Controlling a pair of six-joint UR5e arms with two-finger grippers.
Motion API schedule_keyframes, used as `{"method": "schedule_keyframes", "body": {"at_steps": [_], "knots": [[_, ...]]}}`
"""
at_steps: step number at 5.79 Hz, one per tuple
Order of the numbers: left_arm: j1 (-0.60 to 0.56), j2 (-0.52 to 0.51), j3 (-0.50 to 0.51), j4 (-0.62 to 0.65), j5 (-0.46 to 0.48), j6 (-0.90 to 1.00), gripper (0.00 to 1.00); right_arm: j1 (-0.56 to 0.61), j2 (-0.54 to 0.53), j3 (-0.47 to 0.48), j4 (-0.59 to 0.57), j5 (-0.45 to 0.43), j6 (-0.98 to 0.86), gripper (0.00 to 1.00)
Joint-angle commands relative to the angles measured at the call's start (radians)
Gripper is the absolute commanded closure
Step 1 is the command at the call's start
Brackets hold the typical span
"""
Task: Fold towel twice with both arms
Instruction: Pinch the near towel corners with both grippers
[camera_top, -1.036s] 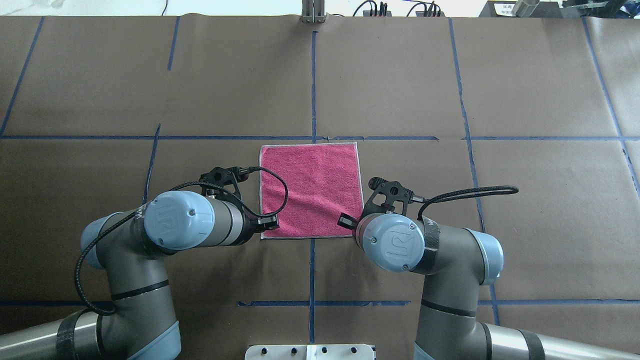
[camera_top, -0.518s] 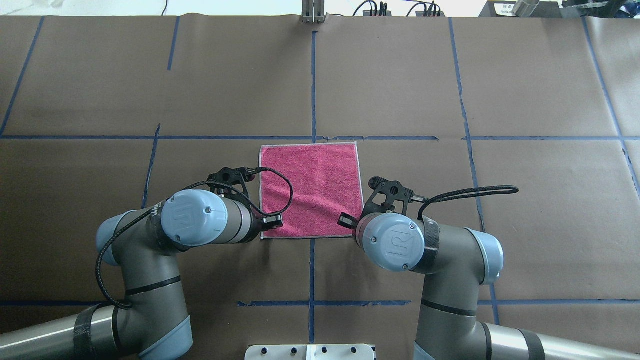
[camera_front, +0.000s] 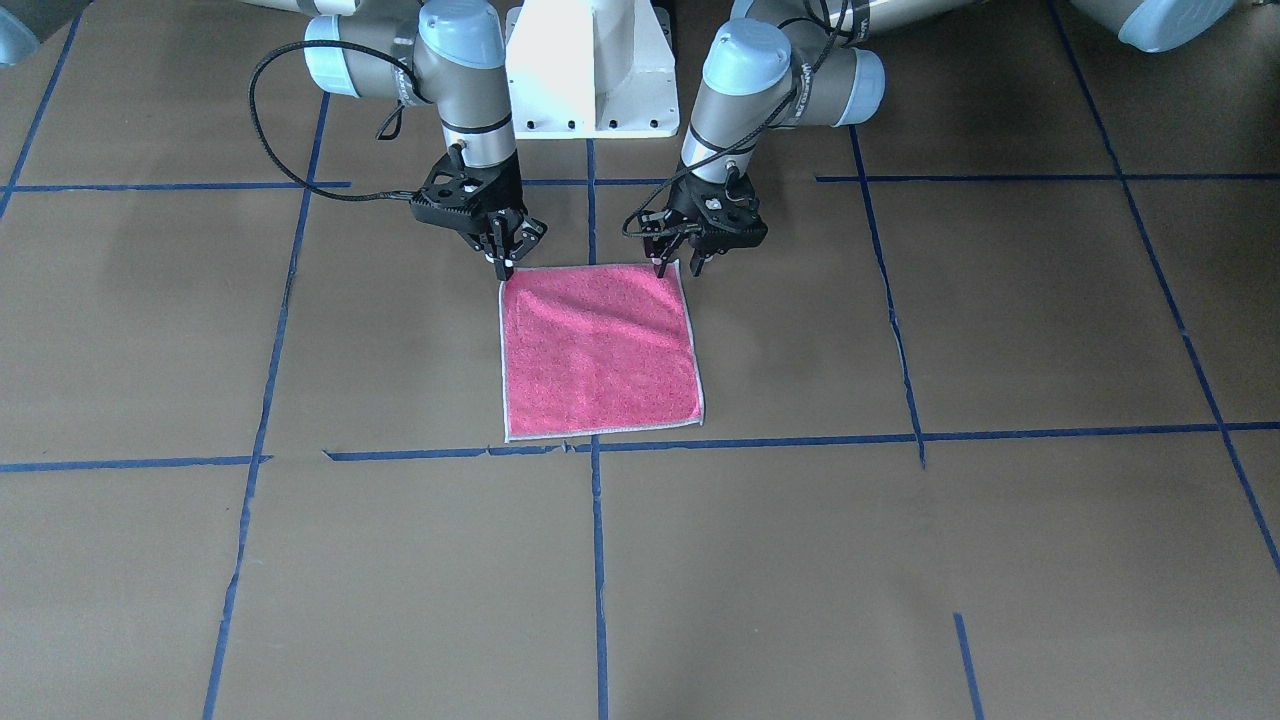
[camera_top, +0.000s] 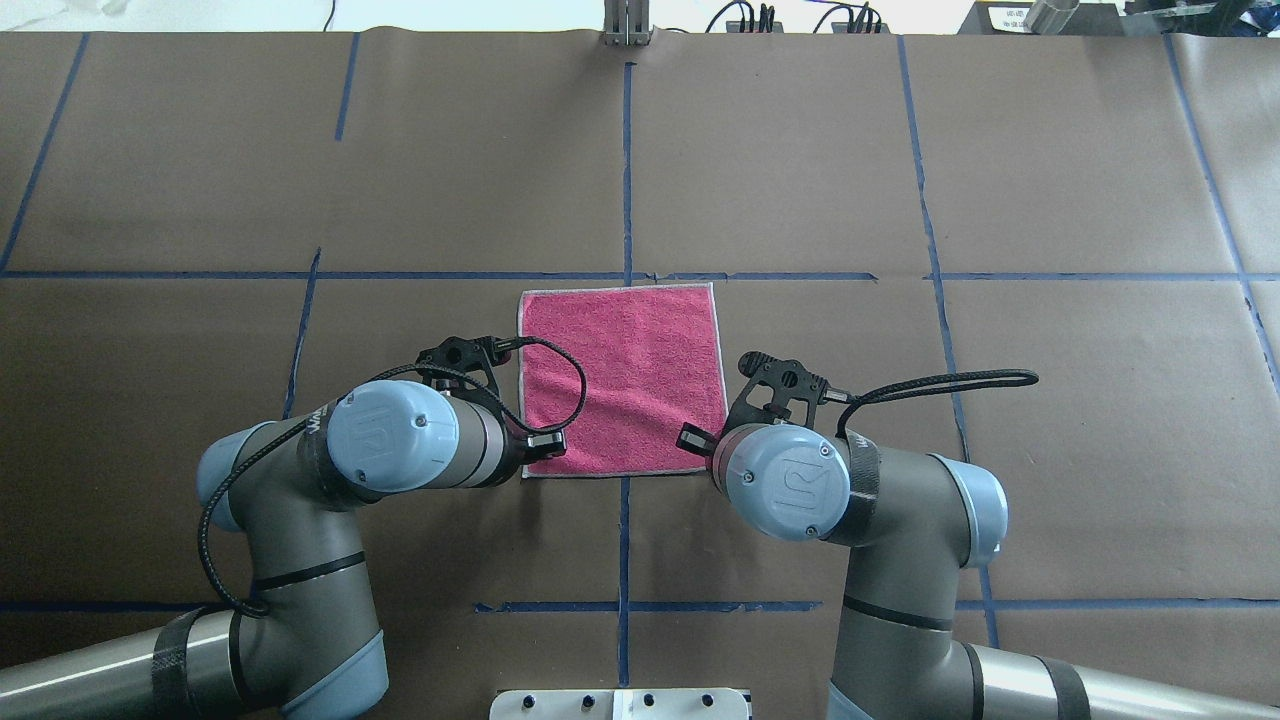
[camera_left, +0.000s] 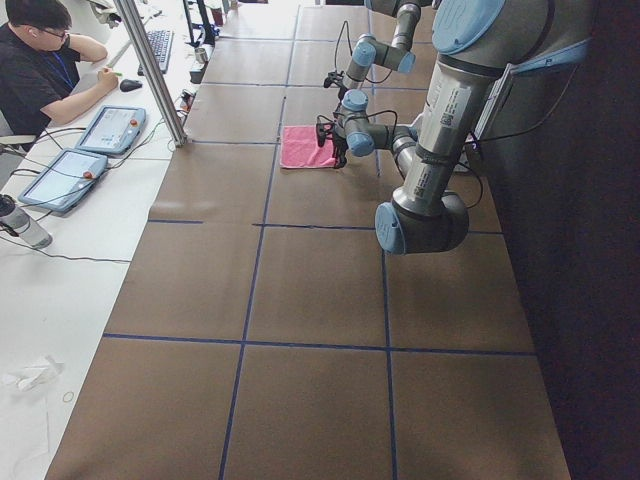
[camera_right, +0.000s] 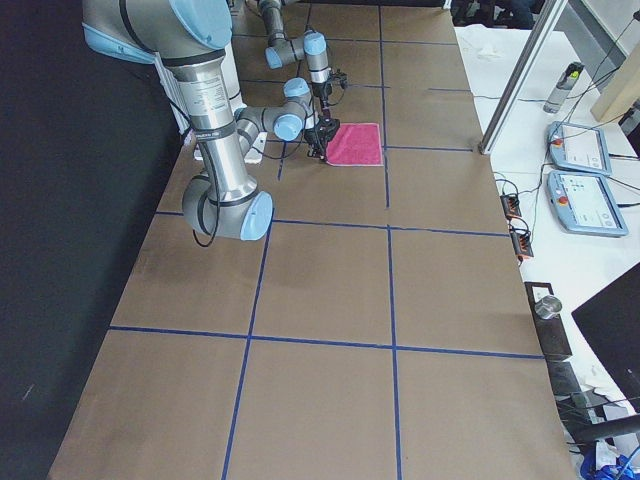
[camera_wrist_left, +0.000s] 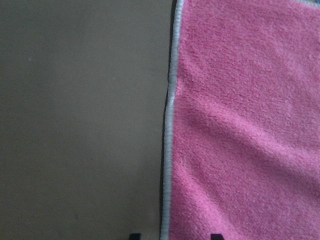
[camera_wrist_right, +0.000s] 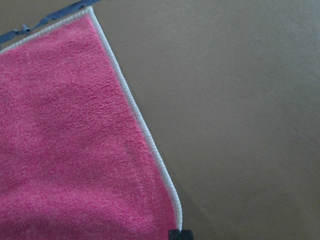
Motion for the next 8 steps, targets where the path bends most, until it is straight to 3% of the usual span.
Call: {"method": "schedule_keyframes", "body": {"at_steps": [1,7,8], "knots": [[0.000,-0.001,0.000,0.000,0.000,0.000,0.44,0.000,0.000,0.000,0.000,0.000,0.002,1.00],[0.026,-0.002,0.005,0.000,0.000,0.000,0.44,0.000,-0.003,0.000,0.000,0.000,0.000,1.00],[0.026,-0.002,0.005,0.000,0.000,0.000,0.51,0.000,-0.002,0.000,0.000,0.000,0.000,1.00]]}}
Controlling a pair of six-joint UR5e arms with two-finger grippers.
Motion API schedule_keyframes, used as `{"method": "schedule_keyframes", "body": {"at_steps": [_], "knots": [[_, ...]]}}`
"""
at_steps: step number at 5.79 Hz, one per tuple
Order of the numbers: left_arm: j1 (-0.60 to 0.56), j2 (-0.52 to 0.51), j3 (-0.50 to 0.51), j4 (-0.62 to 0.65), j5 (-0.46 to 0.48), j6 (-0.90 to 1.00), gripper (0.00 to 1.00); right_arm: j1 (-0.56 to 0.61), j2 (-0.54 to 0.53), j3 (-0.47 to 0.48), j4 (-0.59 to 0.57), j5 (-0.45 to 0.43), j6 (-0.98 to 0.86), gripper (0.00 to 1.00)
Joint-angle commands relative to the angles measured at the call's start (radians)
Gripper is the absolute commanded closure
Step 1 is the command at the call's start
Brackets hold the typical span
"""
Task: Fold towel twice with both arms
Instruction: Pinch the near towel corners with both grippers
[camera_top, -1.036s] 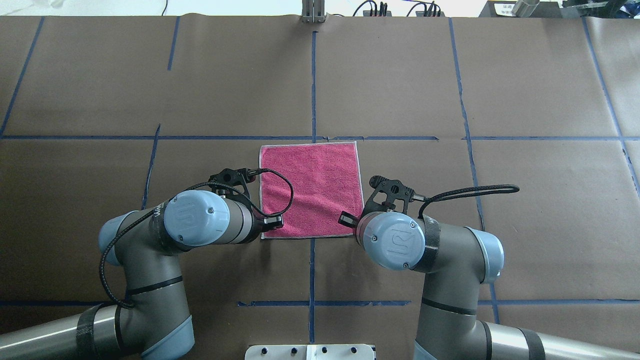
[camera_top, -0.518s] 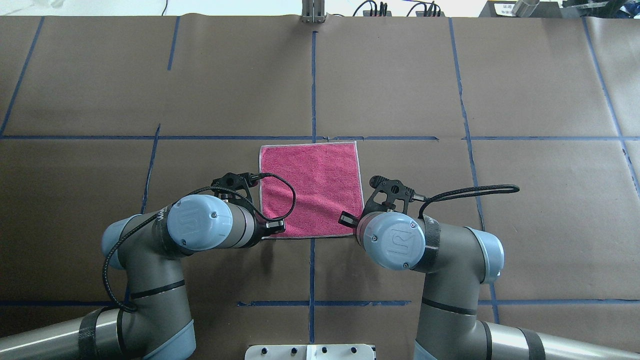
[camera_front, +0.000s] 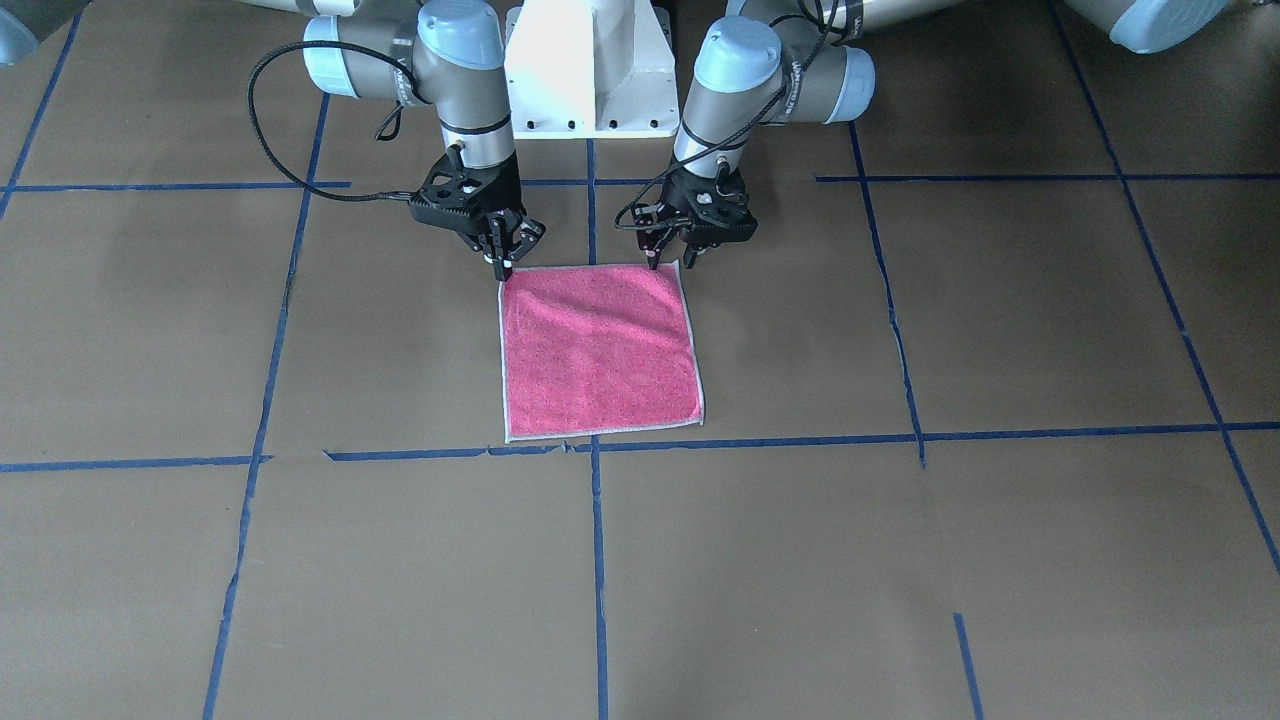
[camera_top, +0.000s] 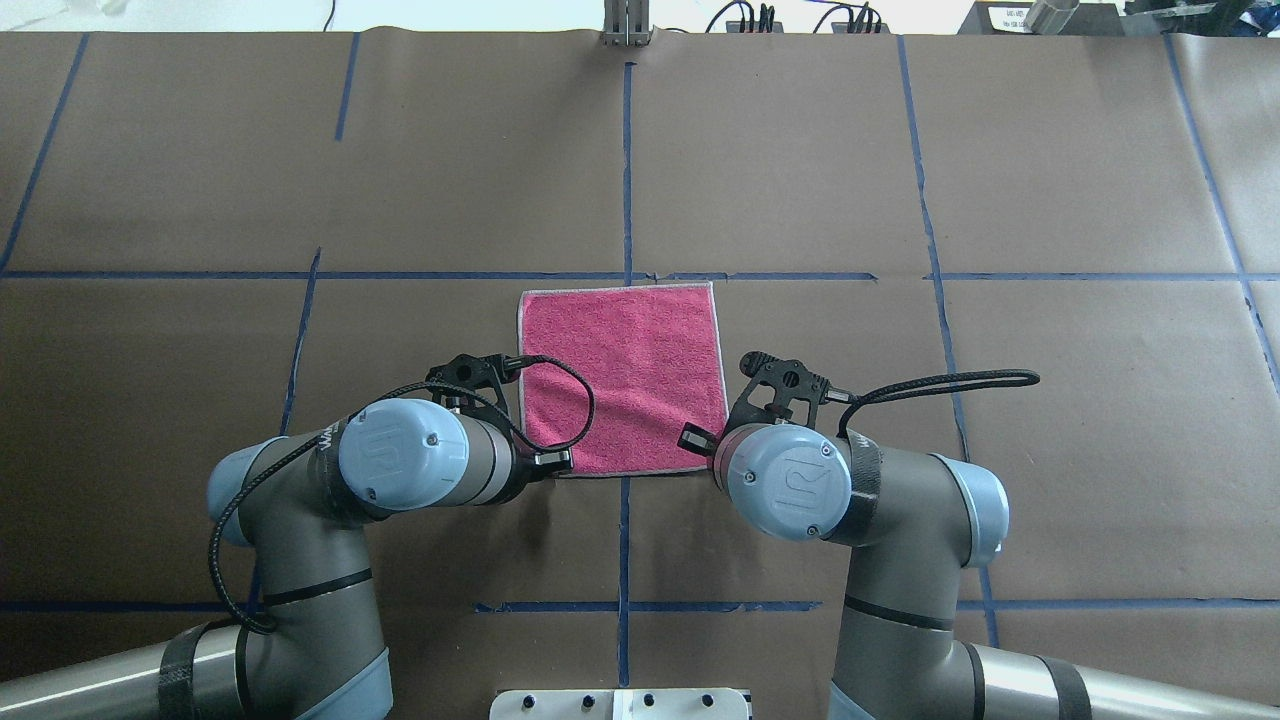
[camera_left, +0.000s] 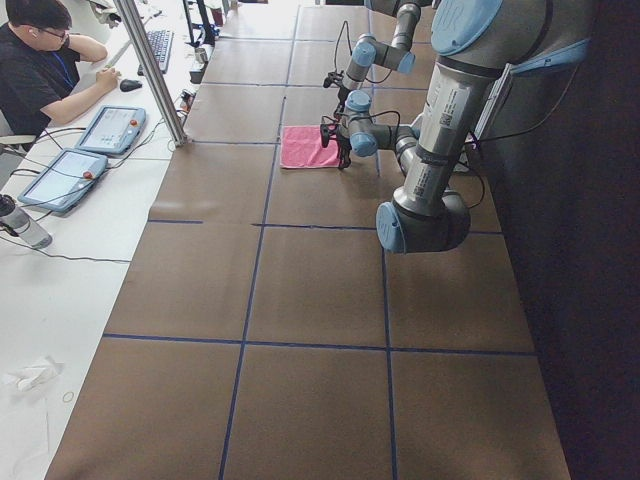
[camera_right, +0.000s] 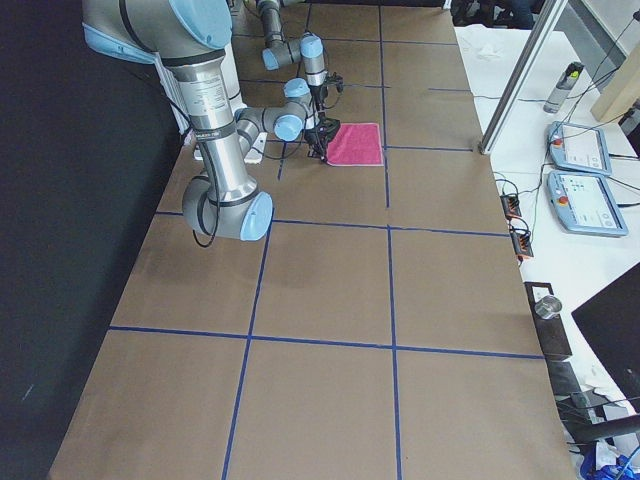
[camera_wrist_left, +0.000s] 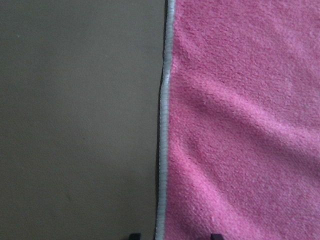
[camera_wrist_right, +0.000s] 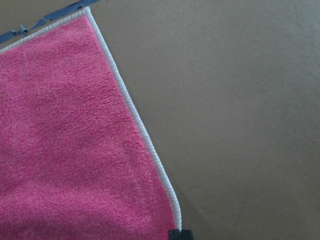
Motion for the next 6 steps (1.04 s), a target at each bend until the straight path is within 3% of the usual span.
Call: {"method": "schedule_keyframes", "body": {"at_steps": [1,6], "knots": [[0.001,0.000,0.000,0.000,0.000,0.000,0.61,0.000,0.001,0.002,0.000,0.000,0.000,1.00],[-0.001,0.003,-0.020,0.002,-0.002,0.005,0.97,0.003,-0.001,0.000,0.002,0.000,-0.003,1.00]]}}
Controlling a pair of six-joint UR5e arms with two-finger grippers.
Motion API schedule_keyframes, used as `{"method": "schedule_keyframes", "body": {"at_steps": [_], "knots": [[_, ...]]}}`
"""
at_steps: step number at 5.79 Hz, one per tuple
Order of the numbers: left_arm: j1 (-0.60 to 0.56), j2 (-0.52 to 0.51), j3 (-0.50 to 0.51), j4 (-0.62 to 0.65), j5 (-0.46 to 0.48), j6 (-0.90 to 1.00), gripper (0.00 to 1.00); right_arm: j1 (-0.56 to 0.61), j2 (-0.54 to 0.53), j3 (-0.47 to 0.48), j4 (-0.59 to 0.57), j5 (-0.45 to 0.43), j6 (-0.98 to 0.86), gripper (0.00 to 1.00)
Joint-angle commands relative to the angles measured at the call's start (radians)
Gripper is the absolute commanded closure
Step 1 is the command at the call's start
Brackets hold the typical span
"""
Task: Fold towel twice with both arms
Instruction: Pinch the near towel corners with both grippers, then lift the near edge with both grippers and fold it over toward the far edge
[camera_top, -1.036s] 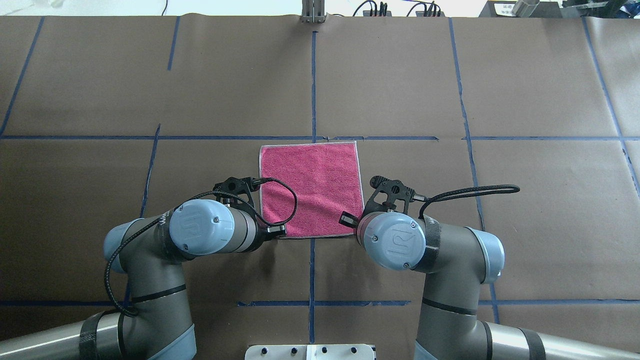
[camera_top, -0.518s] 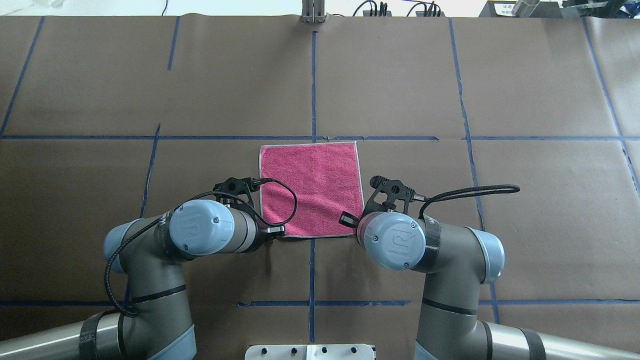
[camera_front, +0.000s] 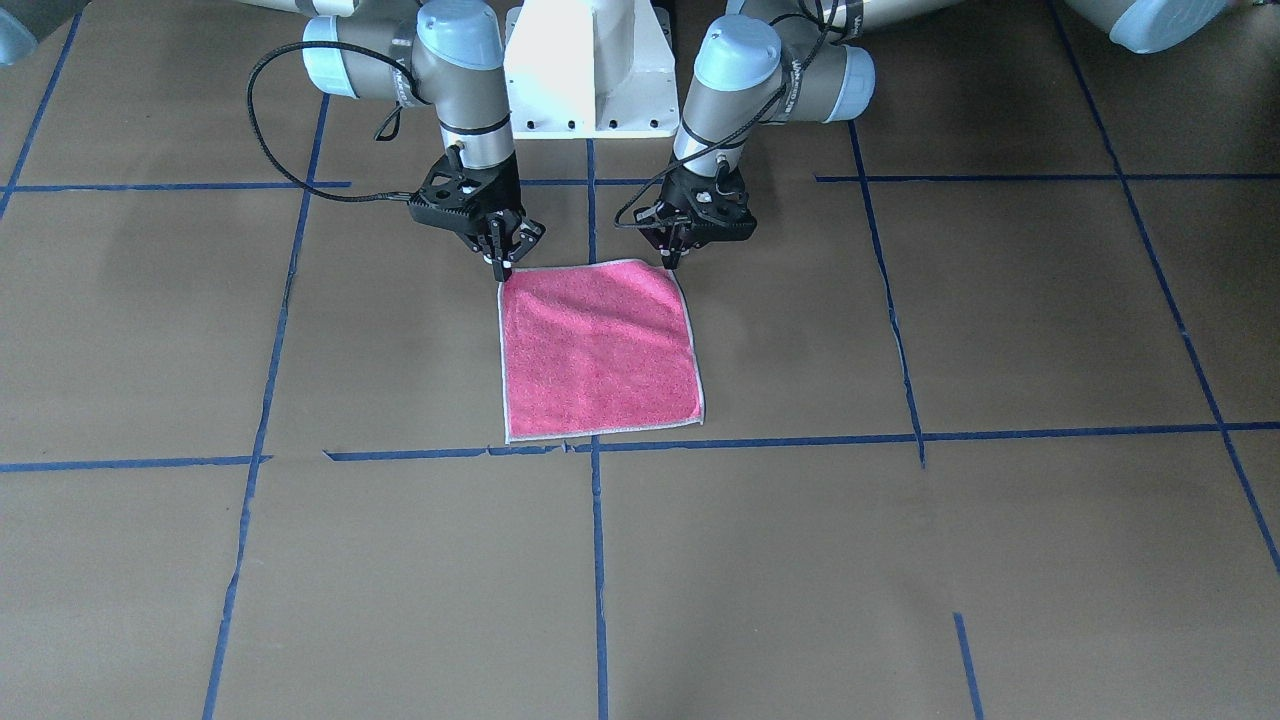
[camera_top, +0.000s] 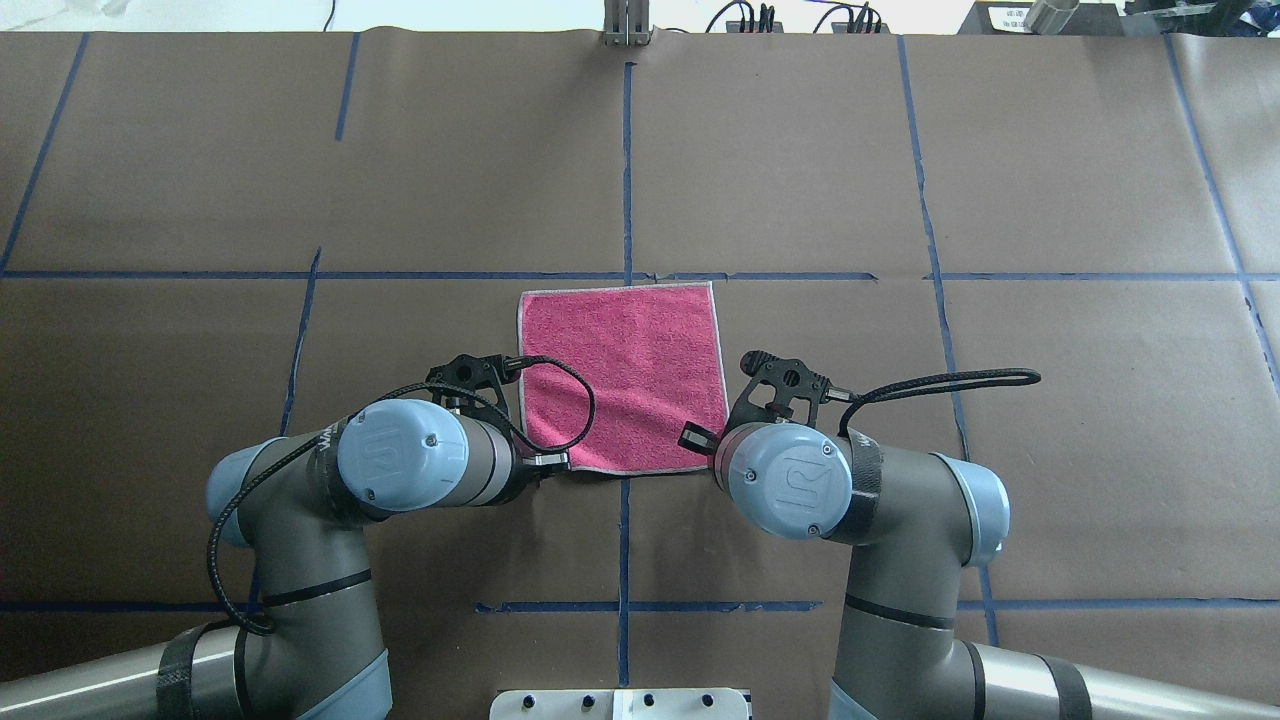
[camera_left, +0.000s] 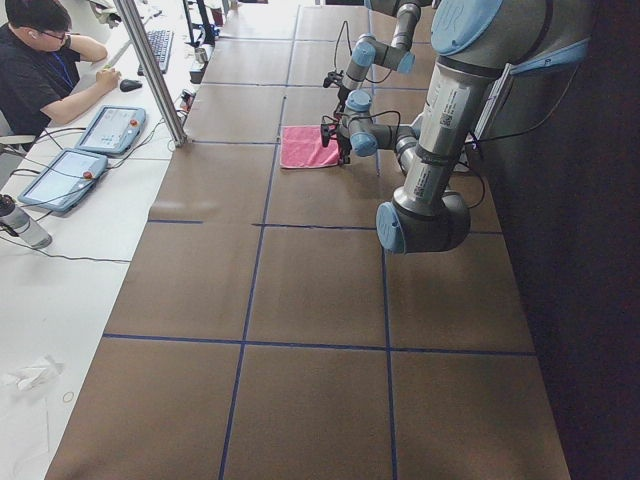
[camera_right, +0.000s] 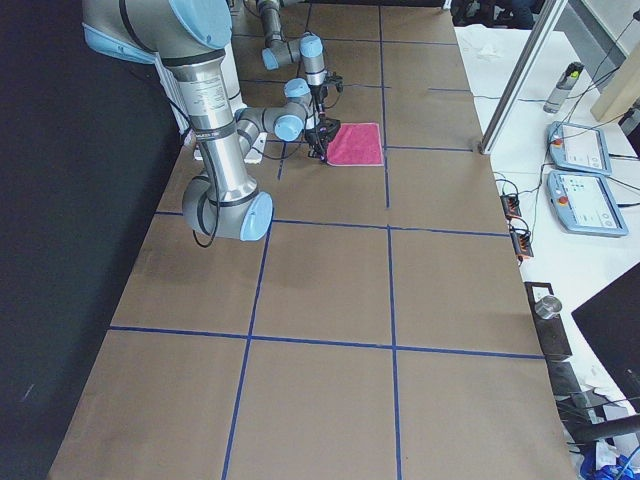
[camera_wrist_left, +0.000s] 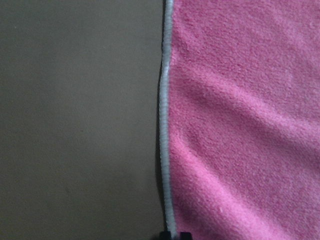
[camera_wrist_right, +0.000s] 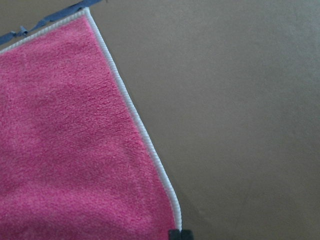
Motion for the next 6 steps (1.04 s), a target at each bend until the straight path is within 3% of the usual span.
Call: {"method": "schedule_keyframes", "body": {"at_steps": [1,3,6], "knots": [[-0.006,0.002,-0.019,0.003,-0.006,0.008,1.00,0.002,0.000,0.001,0.000,0.000,-0.004,1.00],[-0.042,0.002,-0.117,0.105,-0.053,0.028,1.00,0.009,-0.012,0.065,-0.006,0.005,-0.009,1.00],[-0.058,-0.001,-0.328,0.313,-0.104,0.048,1.00,-0.001,-0.009,0.279,-0.197,0.014,-0.008,1.00]]}}
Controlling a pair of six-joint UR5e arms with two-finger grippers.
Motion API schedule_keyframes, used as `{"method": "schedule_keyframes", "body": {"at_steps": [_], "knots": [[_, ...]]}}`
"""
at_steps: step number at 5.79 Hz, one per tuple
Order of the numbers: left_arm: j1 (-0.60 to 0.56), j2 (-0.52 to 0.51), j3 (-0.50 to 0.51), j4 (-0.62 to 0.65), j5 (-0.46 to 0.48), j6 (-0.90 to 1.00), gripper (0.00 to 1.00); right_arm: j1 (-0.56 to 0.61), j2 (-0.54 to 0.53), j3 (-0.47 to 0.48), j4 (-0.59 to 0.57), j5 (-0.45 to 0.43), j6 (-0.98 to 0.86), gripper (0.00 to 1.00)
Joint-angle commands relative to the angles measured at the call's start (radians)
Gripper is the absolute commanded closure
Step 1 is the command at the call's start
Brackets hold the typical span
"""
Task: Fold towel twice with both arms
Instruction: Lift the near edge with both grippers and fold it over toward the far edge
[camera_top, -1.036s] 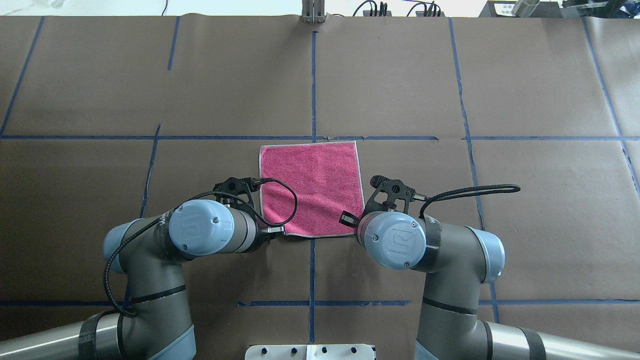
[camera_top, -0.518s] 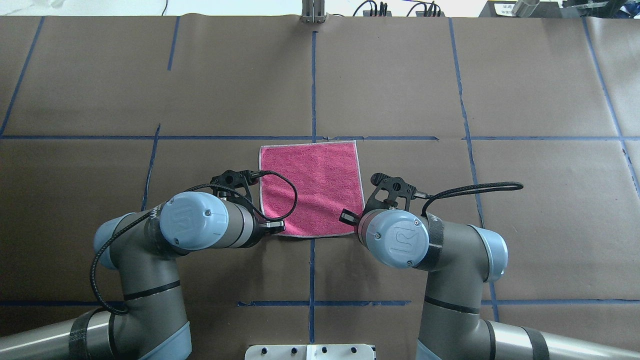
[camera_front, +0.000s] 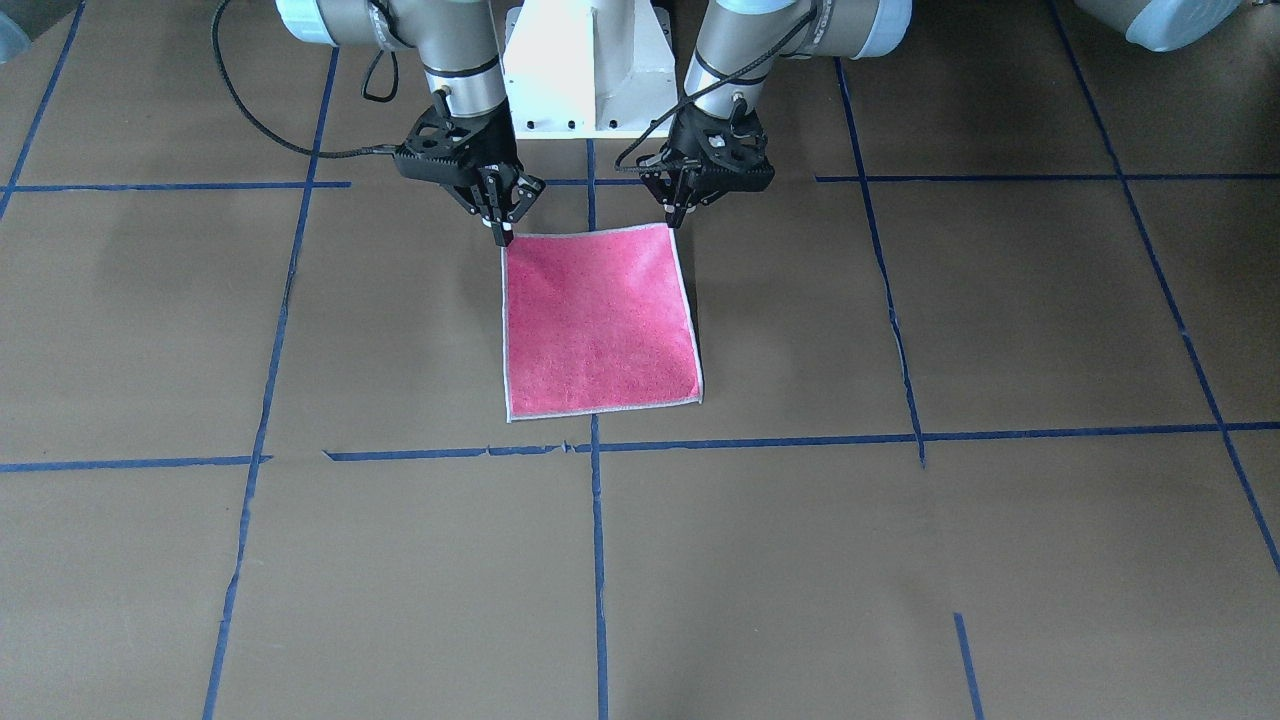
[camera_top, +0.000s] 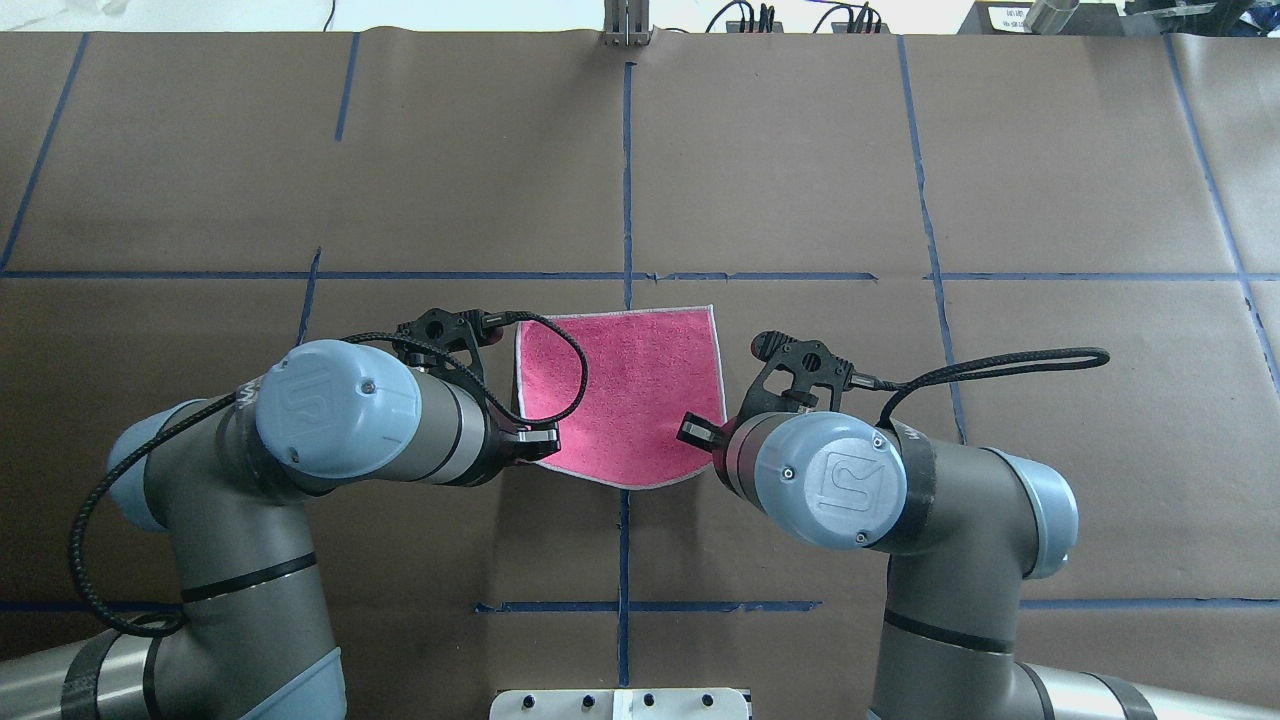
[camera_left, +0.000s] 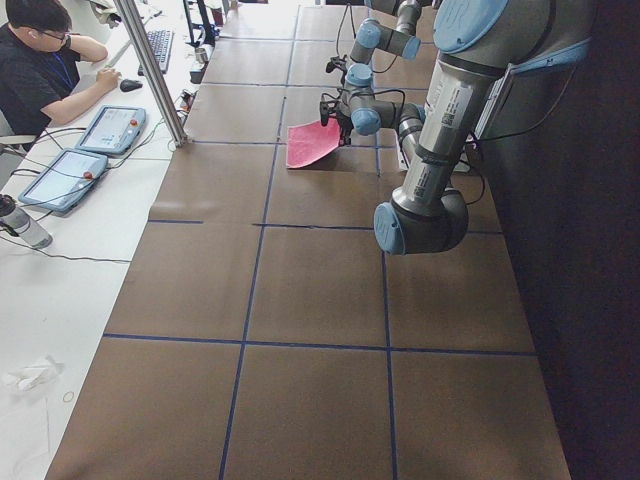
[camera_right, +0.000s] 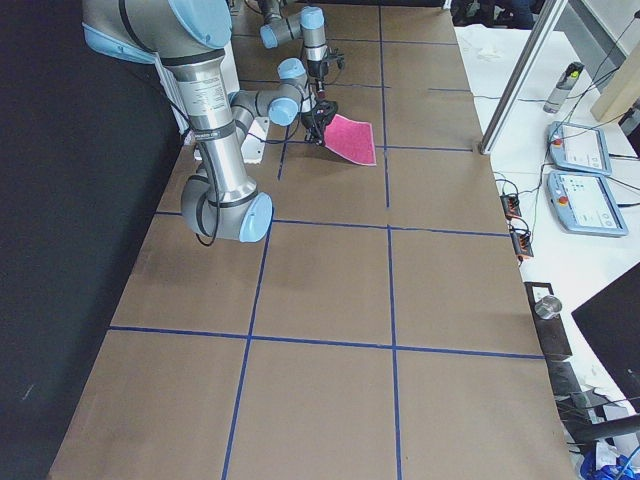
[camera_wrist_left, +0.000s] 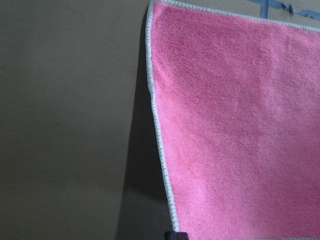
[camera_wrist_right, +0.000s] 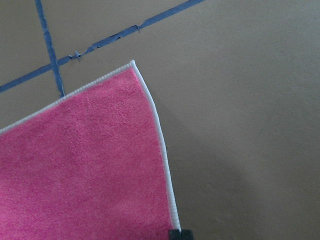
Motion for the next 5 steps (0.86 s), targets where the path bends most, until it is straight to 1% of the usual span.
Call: {"method": "schedule_keyframes", "body": {"at_steps": [1,2,3,4,5], "knots": [[-0.003,-0.001,-0.075,0.077,-0.023,0.002,1.00,-0.009,0.002,0.063,-0.053,0.002,0.001,1.00],[-0.012,-0.001,-0.065,0.076,-0.018,0.008,1.00,-0.027,0.002,0.045,-0.053,-0.001,0.001,1.00],[-0.027,-0.004,-0.034,0.071,-0.015,0.040,1.00,-0.029,0.007,0.001,-0.049,-0.009,0.000,1.00],[-0.050,-0.012,0.007,0.062,-0.015,0.051,1.00,-0.021,0.011,-0.026,-0.040,-0.009,-0.002,1.00],[-0.064,-0.054,0.065,0.062,-0.015,0.064,1.00,-0.006,0.017,-0.052,-0.038,-0.009,-0.006,1.00]]}}
